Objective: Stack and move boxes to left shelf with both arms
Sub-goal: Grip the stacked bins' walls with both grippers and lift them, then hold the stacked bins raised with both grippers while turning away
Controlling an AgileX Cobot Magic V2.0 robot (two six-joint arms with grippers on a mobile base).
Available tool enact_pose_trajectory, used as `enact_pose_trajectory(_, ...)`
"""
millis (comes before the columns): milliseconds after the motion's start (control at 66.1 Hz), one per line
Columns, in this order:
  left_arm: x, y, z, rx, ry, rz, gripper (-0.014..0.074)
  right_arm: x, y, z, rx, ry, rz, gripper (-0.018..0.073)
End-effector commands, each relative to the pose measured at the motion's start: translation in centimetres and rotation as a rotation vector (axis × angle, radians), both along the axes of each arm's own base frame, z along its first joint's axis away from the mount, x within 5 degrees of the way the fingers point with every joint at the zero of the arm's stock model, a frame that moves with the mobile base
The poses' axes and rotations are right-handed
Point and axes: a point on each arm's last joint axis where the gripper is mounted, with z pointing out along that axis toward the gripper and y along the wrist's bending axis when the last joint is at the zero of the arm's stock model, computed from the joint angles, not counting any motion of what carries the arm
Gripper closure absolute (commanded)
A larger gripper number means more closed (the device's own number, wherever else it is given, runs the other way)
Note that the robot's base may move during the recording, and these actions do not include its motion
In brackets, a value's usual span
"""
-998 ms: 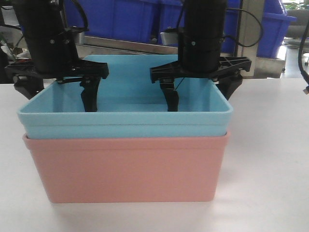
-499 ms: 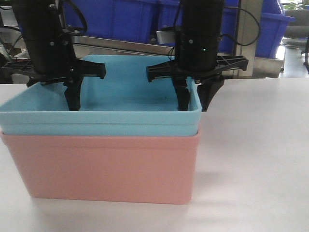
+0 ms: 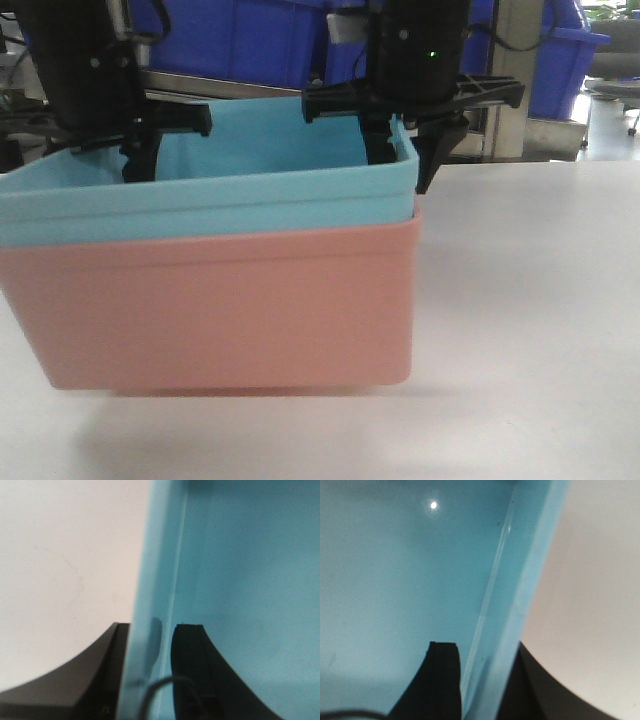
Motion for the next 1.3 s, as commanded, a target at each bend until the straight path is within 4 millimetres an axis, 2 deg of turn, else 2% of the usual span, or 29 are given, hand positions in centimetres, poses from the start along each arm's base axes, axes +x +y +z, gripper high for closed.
enact_pose_trajectory(0, -2.1, 0.0, 6.8, -0.100, -0.165, -0.040, 0.0600, -0.2, -1.2, 5.1, 0.035, -0.194, -0.001, 0.0504)
enact_pose_trajectory(136, -3.4, 0.6, 9.2, -0.140, -0.232, -0.023, 0.0600, -0.9, -1.8, 7.0, 0.035, -0.250, 0.003, 0.0504)
enact_pose_trajectory(287, -5.1, 1.1, 10.7, -0.169, -0.286, -0.027, 0.0600, -1.9, -2.6, 9.6, 0.053, -0.332, 0.007, 0.0504)
enact_pose_trajectory(484, -7.4, 1.5, 11.4, -0.209, -0.367, -0.018, 0.0600, -3.4, -3.2, 12.5, 0.037, -0.442, 0.031, 0.0504)
enact_pose_trajectory(741, -10.2, 1.7, 12.6, -0.279, -0.474, -0.047, 0.0600, -5.8, -2.1, 15.0, 0.017, -0.547, 0.107, 0.0504)
enact_pose_trajectory(968, -11.6, 2.3, 14.2, -0.292, -0.530, -0.013, 0.0600, -7.9, -1.6, 15.2, 0.065, -0.599, 0.155, 0.0504)
enact_pose_trajectory(1285, -12.9, 3.4, 14.6, -0.258, -0.525, 0.010, 0.0600, -10.1, -2.7, 12.9, 0.129, -0.601, 0.164, 0.0504)
